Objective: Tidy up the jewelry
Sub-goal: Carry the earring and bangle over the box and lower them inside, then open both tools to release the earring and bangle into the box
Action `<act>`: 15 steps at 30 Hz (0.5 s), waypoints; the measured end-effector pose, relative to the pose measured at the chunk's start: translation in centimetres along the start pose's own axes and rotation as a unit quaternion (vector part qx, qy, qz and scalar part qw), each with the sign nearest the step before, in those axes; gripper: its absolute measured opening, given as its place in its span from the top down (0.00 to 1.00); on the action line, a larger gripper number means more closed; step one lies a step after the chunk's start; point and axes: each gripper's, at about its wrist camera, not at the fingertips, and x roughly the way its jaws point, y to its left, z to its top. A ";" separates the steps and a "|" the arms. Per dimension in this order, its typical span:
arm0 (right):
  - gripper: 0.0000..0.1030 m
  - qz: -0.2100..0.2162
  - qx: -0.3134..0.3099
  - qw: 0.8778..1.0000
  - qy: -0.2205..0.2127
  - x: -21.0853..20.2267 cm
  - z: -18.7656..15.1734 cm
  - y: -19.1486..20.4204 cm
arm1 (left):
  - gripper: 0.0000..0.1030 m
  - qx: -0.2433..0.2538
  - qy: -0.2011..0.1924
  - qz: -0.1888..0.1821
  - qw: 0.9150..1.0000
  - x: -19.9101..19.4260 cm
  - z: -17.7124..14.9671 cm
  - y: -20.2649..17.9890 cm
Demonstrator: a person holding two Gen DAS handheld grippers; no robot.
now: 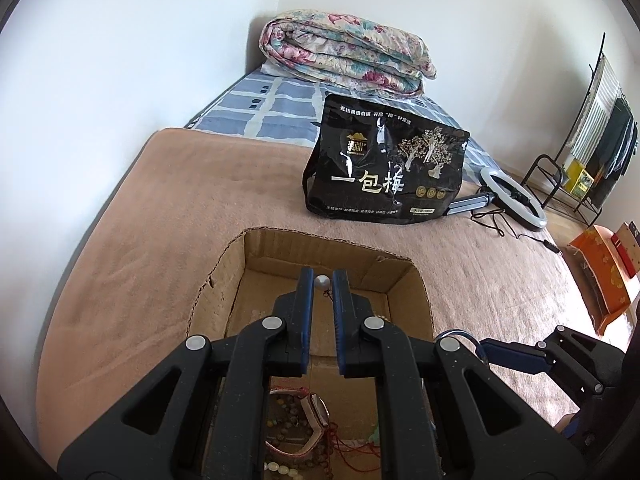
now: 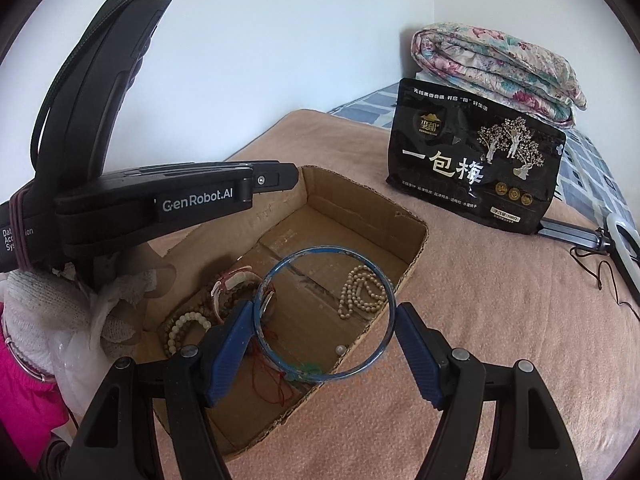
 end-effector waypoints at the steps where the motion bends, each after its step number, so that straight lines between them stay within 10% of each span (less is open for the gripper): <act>1: 0.27 -0.001 -0.001 1.000 -0.001 -0.1 0.0 0.0 | 0.92 0.000 -0.001 0.003 1.000 0.0 0.0 0.0; 5: 0.12 -0.006 0.004 1.000 -0.012 -0.6 0.1 0.0 | 0.85 -0.008 0.001 0.007 1.000 -0.2 0.2 0.1; 15: 0.12 -0.009 0.004 1.000 -0.026 -2.7 0.3 0.4 | 0.76 0.001 -0.019 0.010 1.000 -2.9 0.4 -0.7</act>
